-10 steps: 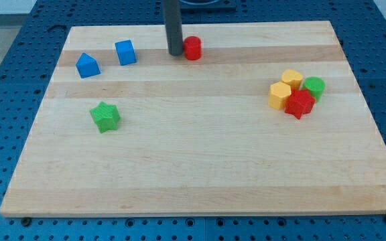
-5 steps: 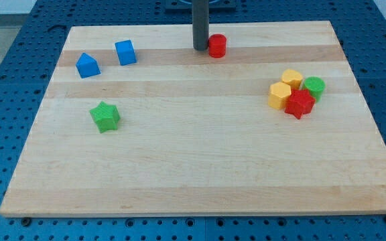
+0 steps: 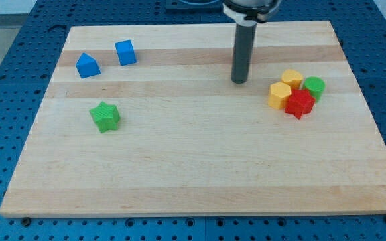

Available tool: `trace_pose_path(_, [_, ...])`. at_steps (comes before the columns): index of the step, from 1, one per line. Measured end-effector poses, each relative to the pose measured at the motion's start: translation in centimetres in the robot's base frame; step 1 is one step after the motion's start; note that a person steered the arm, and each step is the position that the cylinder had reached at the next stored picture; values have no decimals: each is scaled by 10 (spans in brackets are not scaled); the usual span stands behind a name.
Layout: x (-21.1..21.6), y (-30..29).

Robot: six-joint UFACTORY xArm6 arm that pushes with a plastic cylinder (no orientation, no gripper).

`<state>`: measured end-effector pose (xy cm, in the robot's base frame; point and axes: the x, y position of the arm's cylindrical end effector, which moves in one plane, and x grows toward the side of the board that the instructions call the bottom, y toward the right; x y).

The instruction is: Move red circle to the group of blocks

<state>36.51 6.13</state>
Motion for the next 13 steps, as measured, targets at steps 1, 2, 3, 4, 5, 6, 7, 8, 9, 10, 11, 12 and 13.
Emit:
trace_pose_path(1, [-5,-43])
trace_pose_path(2, [-44,-53])
trace_pose_path(3, [-97,-12])
trace_pose_path(4, [-100,-3])
trace_pose_path(5, [-100,7])
trace_pose_path(6, [-92,7])
trace_pose_path(7, [-70,10])
trace_pose_path(8, [-49,13])
trace_pose_path(9, [-27,21])
trace_pose_path(10, [-5,41])
trace_pose_path(11, [12,60])
trace_pose_path(12, [14,69])
trace_pose_path(13, [14,69])
